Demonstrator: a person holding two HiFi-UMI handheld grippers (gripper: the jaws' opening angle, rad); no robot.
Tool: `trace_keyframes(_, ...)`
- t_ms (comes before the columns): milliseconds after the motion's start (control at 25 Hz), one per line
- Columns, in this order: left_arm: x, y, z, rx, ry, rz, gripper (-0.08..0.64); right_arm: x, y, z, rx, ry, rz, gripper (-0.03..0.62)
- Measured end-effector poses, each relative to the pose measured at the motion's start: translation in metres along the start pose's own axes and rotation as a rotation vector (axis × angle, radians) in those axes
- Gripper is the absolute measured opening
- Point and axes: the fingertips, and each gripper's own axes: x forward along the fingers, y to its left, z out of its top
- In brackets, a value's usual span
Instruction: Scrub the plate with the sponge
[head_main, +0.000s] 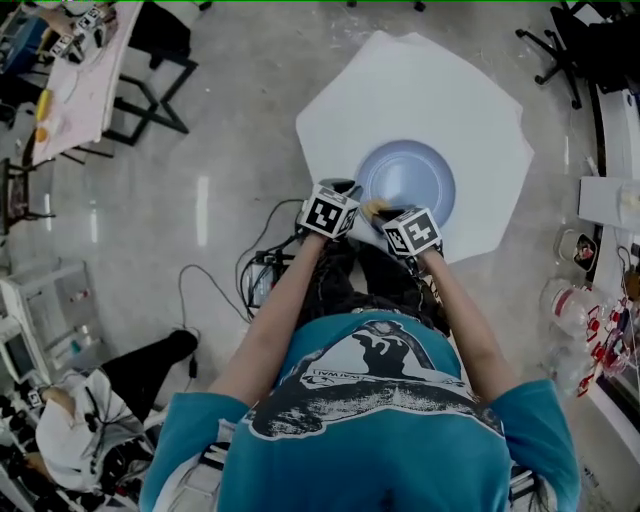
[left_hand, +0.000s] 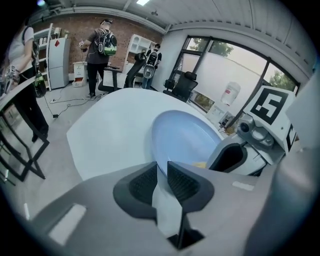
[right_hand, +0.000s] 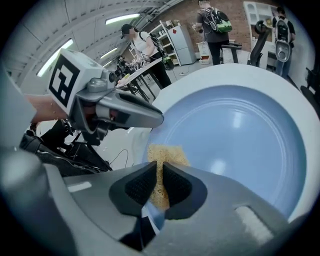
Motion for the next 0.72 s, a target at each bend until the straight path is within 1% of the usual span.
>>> trace_keyframes(80, 0.003, 0.001, -0.002, 0.006, 0.019, 0.015, 0.084, -0.005, -0.002, -0.009, 0.012, 0.013, 0.000, 0.040)
trace_keyframes(160, 0.004, 0.002, 0.001, -0.002, 0.026, 0.022, 0.082, -0.010, -0.006, -0.016, 0.024, 0.021, -0.019, 0.040)
trace_keyframes(240, 0.005, 0.003, 0.003, -0.003, 0.035, 0.032, 0.080, -0.016, -0.012, -0.023, 0.018, 0.038, -0.051, 0.040)
trace_keyframes(400, 0.005, 0.005, 0.003, 0.040, 0.062, 0.061, 0.083, -0.030, -0.030, -0.036, -0.002, 0.060, -0.127, 0.040)
trace_keyframes(520, 0.005, 0.005, -0.007, 0.050, 0.109, 0.067, 0.084, -0.041, -0.051, -0.040, 0.048, 0.043, -0.175, 0.040)
trace_keyframes(600, 0.006, 0.005, -0.007, 0.065, 0.113, 0.069, 0.086, -0.048, -0.065, -0.040, 0.086, 0.023, -0.195, 0.040)
trace_keyframes(720, 0.006, 0.002, -0.007, 0.076, 0.110, 0.068, 0.087, -0.056, -0.082, -0.037, 0.113, 0.005, -0.222, 0.040)
